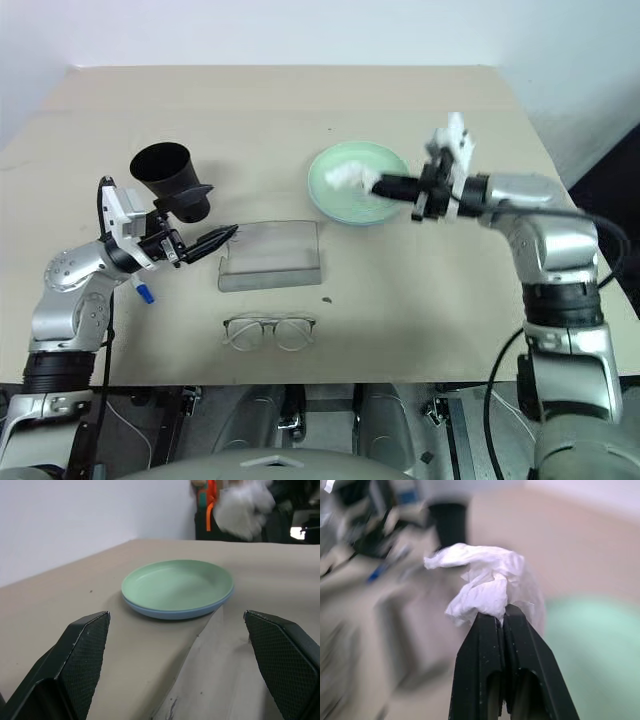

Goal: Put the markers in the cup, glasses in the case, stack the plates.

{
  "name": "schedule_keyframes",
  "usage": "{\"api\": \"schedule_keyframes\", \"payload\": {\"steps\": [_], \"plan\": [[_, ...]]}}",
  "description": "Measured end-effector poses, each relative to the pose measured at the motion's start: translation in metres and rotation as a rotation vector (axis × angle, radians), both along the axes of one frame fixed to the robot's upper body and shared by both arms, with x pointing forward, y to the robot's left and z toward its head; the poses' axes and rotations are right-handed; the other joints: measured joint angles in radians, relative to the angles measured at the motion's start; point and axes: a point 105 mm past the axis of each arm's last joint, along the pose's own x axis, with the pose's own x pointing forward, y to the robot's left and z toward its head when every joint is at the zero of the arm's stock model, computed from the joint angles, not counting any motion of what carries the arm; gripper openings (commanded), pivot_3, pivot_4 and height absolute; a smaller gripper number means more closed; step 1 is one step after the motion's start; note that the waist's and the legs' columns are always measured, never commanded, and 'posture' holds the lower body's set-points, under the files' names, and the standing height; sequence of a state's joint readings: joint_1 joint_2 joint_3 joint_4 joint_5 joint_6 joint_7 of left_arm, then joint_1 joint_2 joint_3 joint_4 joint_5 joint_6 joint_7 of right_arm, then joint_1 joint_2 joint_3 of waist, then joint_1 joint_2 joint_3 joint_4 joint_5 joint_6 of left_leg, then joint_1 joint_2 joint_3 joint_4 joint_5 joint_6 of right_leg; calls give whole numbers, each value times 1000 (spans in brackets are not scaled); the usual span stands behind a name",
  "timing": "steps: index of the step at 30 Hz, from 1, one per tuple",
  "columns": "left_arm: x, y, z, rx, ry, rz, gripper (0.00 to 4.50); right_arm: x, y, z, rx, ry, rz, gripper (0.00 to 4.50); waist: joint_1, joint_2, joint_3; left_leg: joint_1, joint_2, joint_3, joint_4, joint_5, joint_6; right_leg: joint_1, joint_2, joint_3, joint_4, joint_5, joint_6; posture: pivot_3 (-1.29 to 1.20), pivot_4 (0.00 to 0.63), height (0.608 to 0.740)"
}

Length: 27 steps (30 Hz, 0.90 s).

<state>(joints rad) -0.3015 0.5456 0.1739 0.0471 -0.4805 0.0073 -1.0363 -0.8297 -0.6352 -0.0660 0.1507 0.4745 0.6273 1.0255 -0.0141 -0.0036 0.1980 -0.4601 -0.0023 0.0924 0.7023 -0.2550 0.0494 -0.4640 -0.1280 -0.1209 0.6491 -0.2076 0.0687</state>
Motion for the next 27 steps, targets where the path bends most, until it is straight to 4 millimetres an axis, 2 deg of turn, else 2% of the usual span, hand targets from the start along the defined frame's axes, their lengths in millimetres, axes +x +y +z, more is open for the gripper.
{"api": "schedule_keyframes", "payload": {"steps": [2,4,7,8,10,15,18,21,24,27], "plan": [[0,1,-1,-1,2,6,4500,19,-2,-2,-13,7,-68,18,1,0,0,0,0,0,0,0,0,0,0,0,0,0,0,0,150,681],[-1,3,-3,-3,7,16,4500,44,-2,-23,-59,65,-154,18,2,0,0,-2,-1,1,0,0,0,-1,0,0,0,0,0,0,150,681],[-1,3,-2,-5,6,23,4500,68,-4,-61,-153,184,-261,627,2,0,0,-4,-1,3,0,5,-2,-3,-1,0,0,0,0,0,150,681],[-1,3,-2,-5,6,24,4500,73,-6,-72,-174,214,-285,995,3,0,0,-4,-1,3,0,5,-2,-3,-1,0,0,0,0,0,150,681],[-1,4,-3,-6,7,29,4500,75,-5,-80,-188,236,-290,1683,1,0,0,-4,-1,5,-1,5,-1,-3,-1,0,0,0,1,0,150,681],[-4,5,-6,-6,14,43,4500,74,3,-67,-203,189,-215,3441,-3,0,0,-2,-1,6,-1,5,-1,-3,-1,0,0,1,1,0,150,681],[-7,6,-8,-3,16,51,4500,64,11,-55,-208,163,-111,4374,0,1,1,-2,0,5,-1,2,4,-3,-1,0,1,1,1,0,150,681],[-9,9,-6,-2,8,62,4500,44,19,-35,-184,183,25,4374,2,1,1,-3,0,4,-1,2,4,-4,-1,0,2,1,1,0,150,681],[-10,12,-7,0,11,75,4500,14,30,-13,-157,217,201,4374,1,1,1,-3,0,4,-1,0,2,-4,-2,0,1,1,1,0,150,681],[-10,13,-6,0,8,78,4500,-25,53,-10,-158,349,420,4374,0,1,1,-2,0,3,-1,0,2,-4,-2,0,1,1,1,0,150,681]]}}
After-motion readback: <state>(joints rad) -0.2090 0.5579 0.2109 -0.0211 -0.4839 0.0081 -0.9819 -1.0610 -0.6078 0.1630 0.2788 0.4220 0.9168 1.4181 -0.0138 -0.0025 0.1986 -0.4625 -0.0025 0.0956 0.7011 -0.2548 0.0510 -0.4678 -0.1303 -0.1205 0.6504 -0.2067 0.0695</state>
